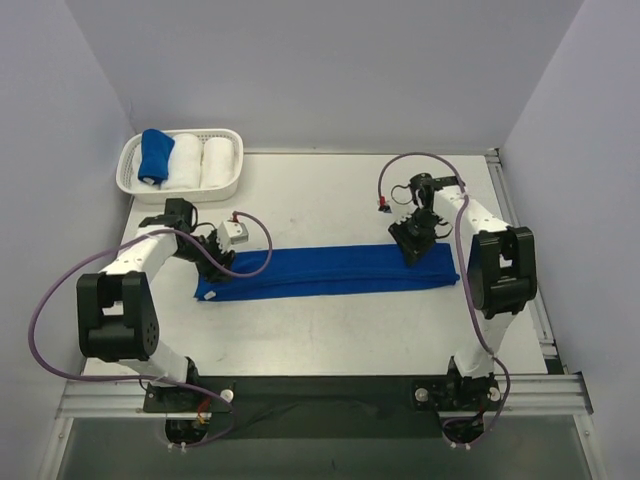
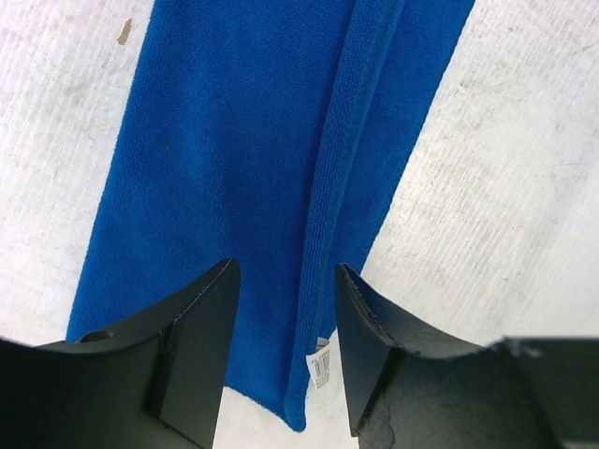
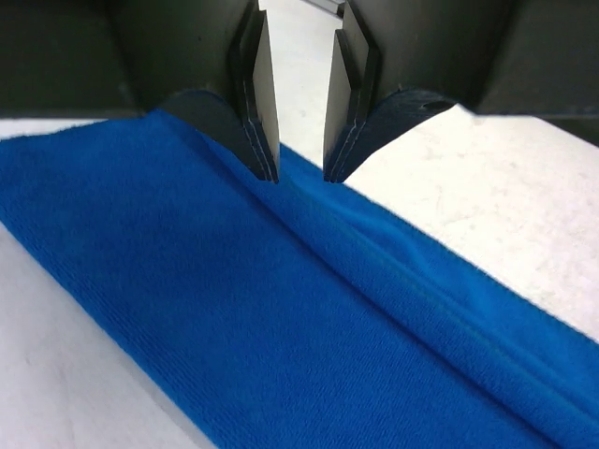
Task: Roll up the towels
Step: Fold the towel
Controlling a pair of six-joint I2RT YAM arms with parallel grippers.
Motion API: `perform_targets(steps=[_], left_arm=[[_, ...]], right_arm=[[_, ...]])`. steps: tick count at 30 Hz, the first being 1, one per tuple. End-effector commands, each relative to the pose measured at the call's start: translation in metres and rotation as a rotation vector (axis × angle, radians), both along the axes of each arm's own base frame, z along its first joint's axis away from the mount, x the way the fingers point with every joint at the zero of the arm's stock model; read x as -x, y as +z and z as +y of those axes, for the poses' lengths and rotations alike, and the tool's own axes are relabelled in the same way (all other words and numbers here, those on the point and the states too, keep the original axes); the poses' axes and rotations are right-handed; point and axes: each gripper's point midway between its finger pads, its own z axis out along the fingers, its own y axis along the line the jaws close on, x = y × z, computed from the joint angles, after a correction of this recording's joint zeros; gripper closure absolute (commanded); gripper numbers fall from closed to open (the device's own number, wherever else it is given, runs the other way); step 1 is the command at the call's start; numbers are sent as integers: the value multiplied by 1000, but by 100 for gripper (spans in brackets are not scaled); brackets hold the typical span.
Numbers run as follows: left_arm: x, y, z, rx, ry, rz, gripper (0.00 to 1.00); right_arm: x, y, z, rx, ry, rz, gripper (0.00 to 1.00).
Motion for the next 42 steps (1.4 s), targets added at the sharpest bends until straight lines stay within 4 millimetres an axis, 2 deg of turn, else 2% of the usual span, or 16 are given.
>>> perform_targets(steps=[1, 3, 7, 13, 17, 20, 24, 25, 32, 36, 42], left_arm=[[-9, -5, -5, 14, -18, -33, 44], [-3, -12, -12, -1, -58, -17, 45], [5, -24, -9, -48, -80, 0, 44], [11, -28, -7, -64, -97, 2, 44], [13, -32, -7, -85, -109, 4, 48], [9, -34, -4, -99, -101, 2, 54], [8, -36, -3, -108, -100, 6, 69], [7, -36, -3, -108, -97, 8, 75], [6, -34, -4, -100, -92, 6, 96], [5, -32, -5, -99, -87, 6, 100], [4, -29, -7, -86, -84, 5, 100]], right_arm=[[3, -15, -3, 70, -7, 41, 73], [4, -21, -4, 86, 5, 49, 73], [10, -27, -12, 127, 29, 61, 72], [20, -27, -21, 156, 60, 59, 72], [23, -28, -29, 172, 67, 61, 72], [26, -29, -37, 183, 69, 68, 72], [26, -29, -45, 196, 68, 67, 72], [25, -29, -47, 199, 66, 65, 72], [25, -20, -48, 192, 67, 44, 69], [28, -9, -49, 171, 77, 29, 69], [42, -8, -61, 179, 129, 67, 70]])
